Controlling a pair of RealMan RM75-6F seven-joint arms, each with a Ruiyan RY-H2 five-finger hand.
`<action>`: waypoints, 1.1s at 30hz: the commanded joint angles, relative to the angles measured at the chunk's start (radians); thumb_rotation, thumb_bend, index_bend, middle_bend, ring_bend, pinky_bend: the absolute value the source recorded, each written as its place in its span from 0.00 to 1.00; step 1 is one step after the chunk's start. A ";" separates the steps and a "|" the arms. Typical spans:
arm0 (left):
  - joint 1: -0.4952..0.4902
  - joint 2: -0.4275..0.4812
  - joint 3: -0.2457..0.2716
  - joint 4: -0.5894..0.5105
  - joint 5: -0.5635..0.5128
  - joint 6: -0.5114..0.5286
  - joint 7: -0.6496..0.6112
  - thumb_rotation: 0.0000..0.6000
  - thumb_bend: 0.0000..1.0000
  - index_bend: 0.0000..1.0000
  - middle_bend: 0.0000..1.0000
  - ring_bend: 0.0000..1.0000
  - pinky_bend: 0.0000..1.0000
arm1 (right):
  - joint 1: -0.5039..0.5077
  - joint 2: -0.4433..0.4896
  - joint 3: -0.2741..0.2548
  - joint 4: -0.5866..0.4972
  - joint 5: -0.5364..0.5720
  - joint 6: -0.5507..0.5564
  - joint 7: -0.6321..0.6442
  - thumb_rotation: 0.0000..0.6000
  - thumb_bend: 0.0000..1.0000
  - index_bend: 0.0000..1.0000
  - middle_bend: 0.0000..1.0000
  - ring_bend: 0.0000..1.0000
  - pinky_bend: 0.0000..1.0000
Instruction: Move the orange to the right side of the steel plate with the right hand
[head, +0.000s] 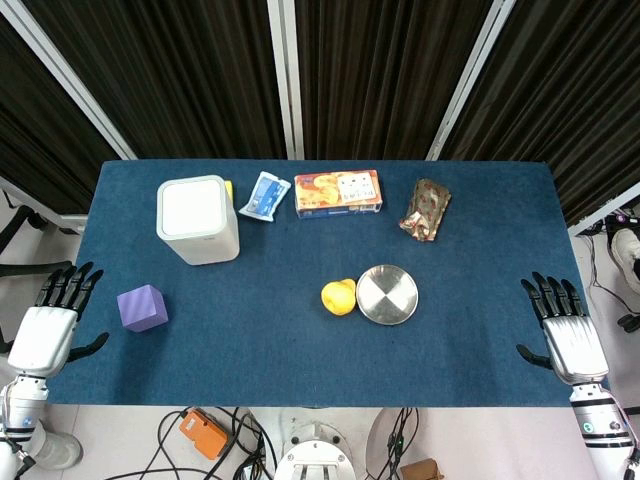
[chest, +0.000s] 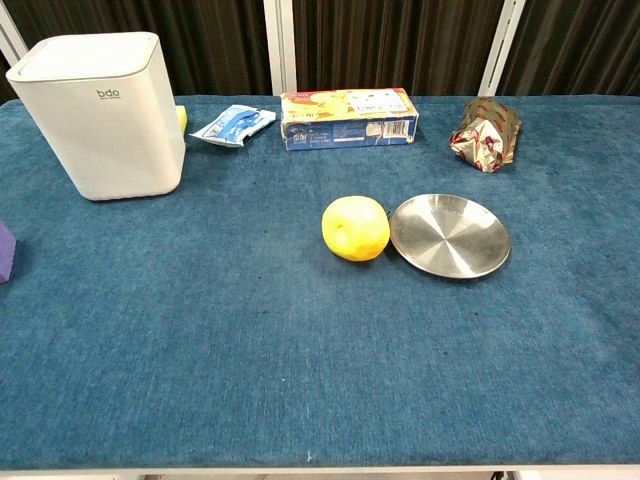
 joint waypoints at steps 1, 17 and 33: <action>-0.004 0.003 -0.002 -0.005 -0.011 -0.015 0.005 1.00 0.14 0.00 0.00 0.00 0.02 | 0.005 -0.005 0.001 0.004 -0.002 -0.004 -0.002 1.00 0.27 0.00 0.00 0.00 0.00; -0.015 0.010 -0.005 -0.014 -0.030 -0.038 0.014 1.00 0.14 0.00 0.00 0.00 0.02 | 0.424 -0.154 0.134 -0.024 0.017 -0.502 -0.133 1.00 0.27 0.00 0.00 0.00 0.00; -0.019 0.023 0.000 -0.012 -0.028 -0.045 -0.006 1.00 0.14 0.00 0.00 0.00 0.02 | 0.702 -0.458 0.163 0.181 0.253 -0.741 -0.335 1.00 0.27 0.00 0.00 0.00 0.00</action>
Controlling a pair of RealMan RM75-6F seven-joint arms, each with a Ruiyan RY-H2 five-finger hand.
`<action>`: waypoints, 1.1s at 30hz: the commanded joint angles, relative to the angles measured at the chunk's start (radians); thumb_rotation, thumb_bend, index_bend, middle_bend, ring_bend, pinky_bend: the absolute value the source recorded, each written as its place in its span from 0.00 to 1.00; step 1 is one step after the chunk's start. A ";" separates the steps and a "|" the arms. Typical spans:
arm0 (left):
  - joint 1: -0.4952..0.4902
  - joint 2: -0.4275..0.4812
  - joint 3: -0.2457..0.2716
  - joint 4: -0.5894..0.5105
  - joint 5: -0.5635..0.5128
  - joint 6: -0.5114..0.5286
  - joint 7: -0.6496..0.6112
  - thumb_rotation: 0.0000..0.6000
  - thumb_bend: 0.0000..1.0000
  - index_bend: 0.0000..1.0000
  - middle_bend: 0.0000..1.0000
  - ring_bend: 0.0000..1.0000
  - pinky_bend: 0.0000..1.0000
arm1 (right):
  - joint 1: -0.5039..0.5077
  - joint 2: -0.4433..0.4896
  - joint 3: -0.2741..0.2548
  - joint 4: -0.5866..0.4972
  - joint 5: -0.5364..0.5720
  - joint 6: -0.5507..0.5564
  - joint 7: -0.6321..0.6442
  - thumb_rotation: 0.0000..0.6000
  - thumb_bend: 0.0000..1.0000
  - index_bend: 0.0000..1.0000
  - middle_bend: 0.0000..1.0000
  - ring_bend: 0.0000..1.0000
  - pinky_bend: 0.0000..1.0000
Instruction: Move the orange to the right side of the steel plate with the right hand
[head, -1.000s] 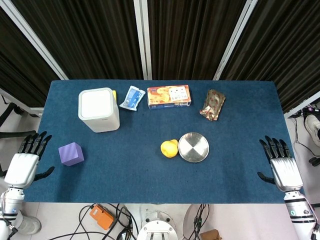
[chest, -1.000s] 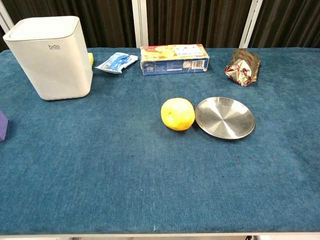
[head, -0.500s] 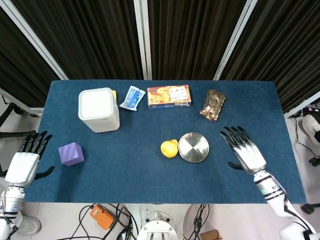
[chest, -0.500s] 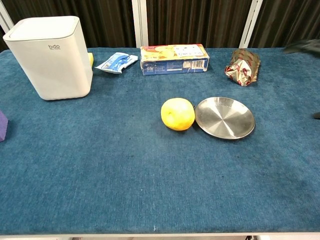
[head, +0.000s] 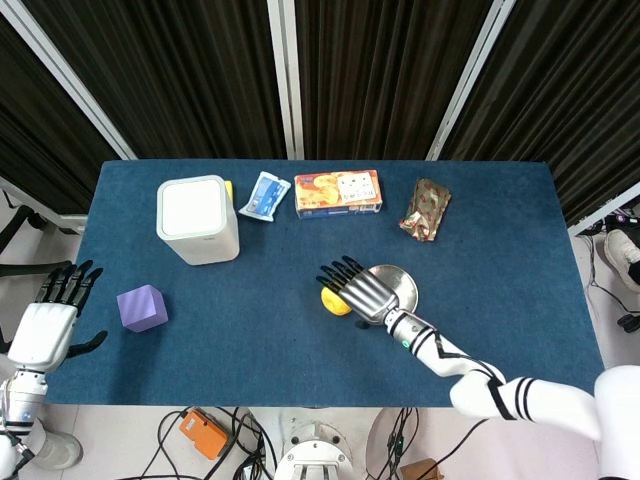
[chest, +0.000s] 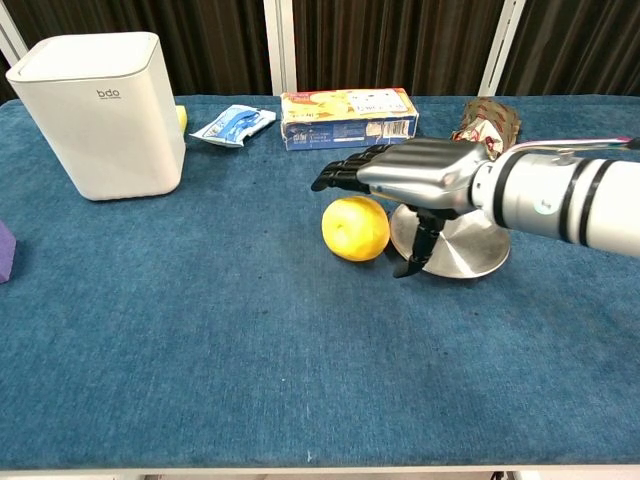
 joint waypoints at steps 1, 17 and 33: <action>0.001 0.001 0.002 0.000 0.004 0.003 -0.003 1.00 0.14 0.00 0.00 0.00 0.02 | 0.021 -0.037 -0.002 0.037 0.046 0.003 -0.041 1.00 0.27 0.00 0.00 0.00 0.00; 0.001 -0.005 0.003 -0.001 -0.001 0.001 0.011 1.00 0.14 0.00 0.00 0.00 0.02 | 0.046 -0.090 -0.007 0.103 0.032 0.112 0.028 1.00 0.34 0.65 0.47 0.48 0.48; 0.002 -0.008 0.006 -0.004 0.000 0.003 0.019 1.00 0.14 0.00 0.00 0.00 0.02 | -0.227 0.240 -0.137 -0.010 -0.134 0.470 0.244 1.00 0.35 0.65 0.49 0.50 0.50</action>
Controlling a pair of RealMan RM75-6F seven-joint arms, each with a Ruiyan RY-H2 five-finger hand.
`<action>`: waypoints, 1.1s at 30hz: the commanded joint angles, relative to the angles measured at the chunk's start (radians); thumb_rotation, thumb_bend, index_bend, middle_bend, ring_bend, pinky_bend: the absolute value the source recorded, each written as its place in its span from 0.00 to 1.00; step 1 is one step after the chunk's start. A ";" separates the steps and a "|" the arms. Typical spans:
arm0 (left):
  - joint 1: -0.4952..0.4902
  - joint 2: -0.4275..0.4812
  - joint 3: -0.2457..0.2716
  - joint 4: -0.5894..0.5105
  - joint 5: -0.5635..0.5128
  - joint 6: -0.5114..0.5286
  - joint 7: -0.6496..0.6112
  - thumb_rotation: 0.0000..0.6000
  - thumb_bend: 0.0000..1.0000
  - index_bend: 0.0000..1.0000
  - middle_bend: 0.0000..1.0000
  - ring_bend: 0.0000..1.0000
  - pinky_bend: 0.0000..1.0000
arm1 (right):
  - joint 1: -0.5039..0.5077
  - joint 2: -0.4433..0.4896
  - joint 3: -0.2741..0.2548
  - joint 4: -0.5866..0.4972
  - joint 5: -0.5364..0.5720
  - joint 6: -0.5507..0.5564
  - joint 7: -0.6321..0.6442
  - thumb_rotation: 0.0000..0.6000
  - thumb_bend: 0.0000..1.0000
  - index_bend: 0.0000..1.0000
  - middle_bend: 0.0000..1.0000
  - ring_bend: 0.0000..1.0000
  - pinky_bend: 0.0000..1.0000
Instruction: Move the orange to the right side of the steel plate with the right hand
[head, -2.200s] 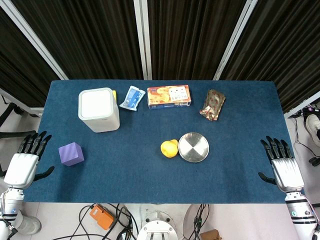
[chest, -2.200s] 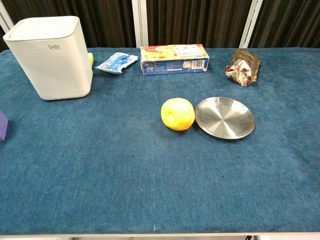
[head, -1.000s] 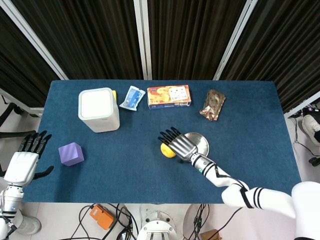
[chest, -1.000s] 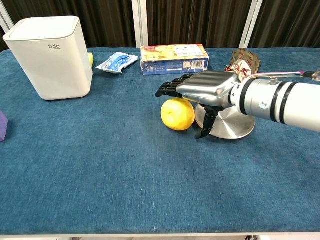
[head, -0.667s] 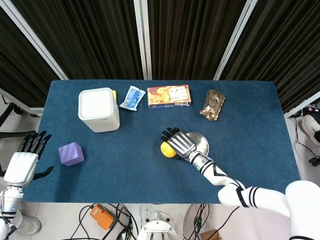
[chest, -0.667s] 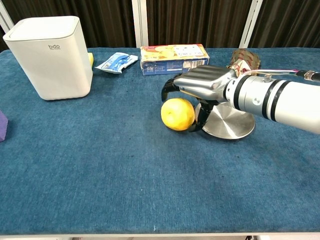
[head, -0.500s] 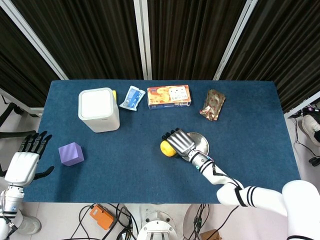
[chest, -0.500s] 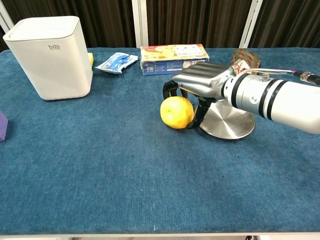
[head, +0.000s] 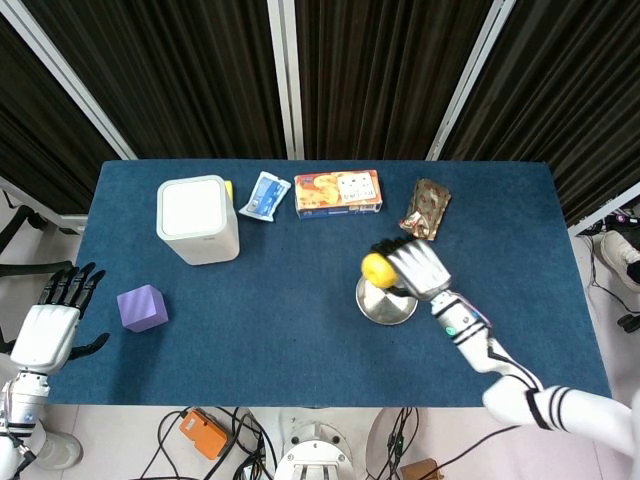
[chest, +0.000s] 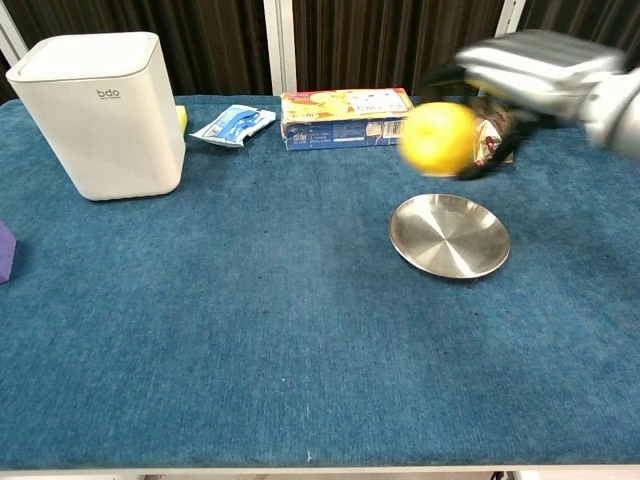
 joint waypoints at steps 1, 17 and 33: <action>0.001 -0.002 0.000 -0.002 0.000 0.002 0.006 1.00 0.14 0.00 0.00 0.00 0.02 | -0.098 0.074 -0.084 0.015 -0.026 0.061 0.074 1.00 0.35 0.65 0.49 0.50 0.50; 0.011 -0.005 0.004 0.010 0.025 0.033 -0.004 1.00 0.14 0.00 0.00 0.00 0.02 | -0.141 -0.038 -0.119 0.212 0.024 -0.040 0.106 1.00 0.35 0.46 0.43 0.42 0.49; 0.017 -0.004 -0.001 0.006 0.014 0.040 -0.004 1.00 0.14 0.00 0.00 0.00 0.02 | -0.231 0.128 -0.137 0.009 -0.027 0.100 0.070 1.00 0.34 0.00 0.06 0.09 0.26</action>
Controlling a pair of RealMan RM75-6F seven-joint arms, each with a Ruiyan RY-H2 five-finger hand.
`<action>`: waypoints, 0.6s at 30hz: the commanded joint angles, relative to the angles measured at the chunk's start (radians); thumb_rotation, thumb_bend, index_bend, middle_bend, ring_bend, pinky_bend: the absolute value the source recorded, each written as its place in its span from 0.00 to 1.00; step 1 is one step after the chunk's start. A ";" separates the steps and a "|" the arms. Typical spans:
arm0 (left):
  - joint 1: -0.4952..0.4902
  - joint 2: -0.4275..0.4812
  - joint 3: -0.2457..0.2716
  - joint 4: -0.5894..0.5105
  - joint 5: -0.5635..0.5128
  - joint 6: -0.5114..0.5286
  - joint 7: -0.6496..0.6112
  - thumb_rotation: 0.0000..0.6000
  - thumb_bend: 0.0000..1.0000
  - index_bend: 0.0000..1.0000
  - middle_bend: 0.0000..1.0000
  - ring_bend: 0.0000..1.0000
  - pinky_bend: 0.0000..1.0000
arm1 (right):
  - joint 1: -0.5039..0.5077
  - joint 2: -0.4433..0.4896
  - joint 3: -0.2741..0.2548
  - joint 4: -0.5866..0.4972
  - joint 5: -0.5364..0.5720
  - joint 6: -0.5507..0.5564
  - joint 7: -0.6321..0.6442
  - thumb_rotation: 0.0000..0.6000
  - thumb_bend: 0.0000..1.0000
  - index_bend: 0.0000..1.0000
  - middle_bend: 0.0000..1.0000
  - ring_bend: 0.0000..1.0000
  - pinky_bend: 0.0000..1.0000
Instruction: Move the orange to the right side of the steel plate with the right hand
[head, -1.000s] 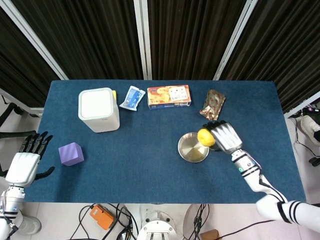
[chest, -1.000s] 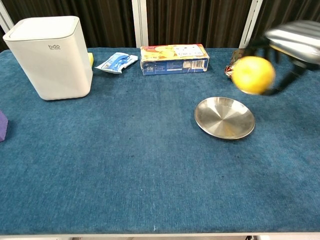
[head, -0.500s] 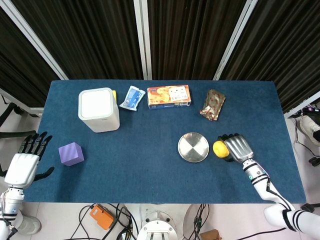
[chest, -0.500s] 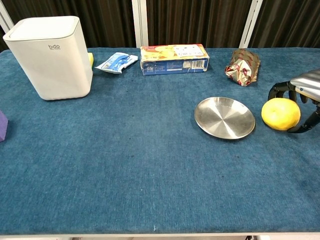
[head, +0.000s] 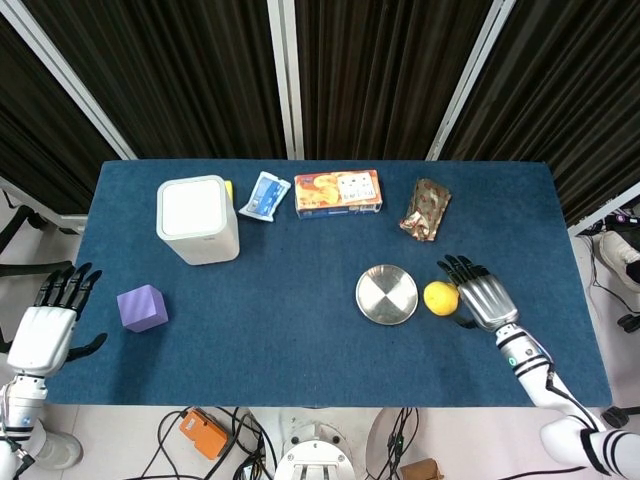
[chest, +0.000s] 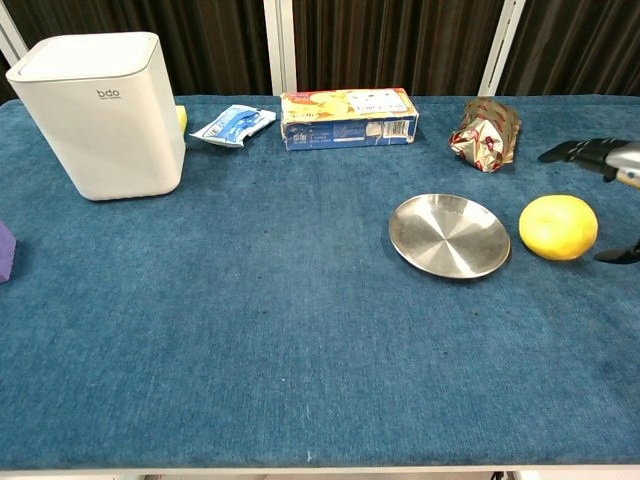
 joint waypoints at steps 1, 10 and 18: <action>0.003 0.000 0.000 -0.001 0.002 0.006 -0.001 1.00 0.14 0.00 0.00 0.00 0.02 | -0.064 0.079 -0.008 -0.099 -0.036 0.118 -0.031 1.00 0.34 0.00 0.05 0.08 0.25; 0.015 -0.009 -0.002 0.003 0.004 0.029 0.014 1.00 0.14 0.00 0.00 0.00 0.02 | -0.378 0.179 -0.094 -0.284 -0.074 0.536 -0.162 1.00 0.34 0.00 0.00 0.00 0.00; 0.015 -0.018 -0.013 -0.001 -0.005 0.034 0.032 1.00 0.14 0.00 0.00 0.00 0.02 | -0.417 0.175 -0.077 -0.216 -0.076 0.537 -0.074 1.00 0.34 0.00 0.00 0.00 0.00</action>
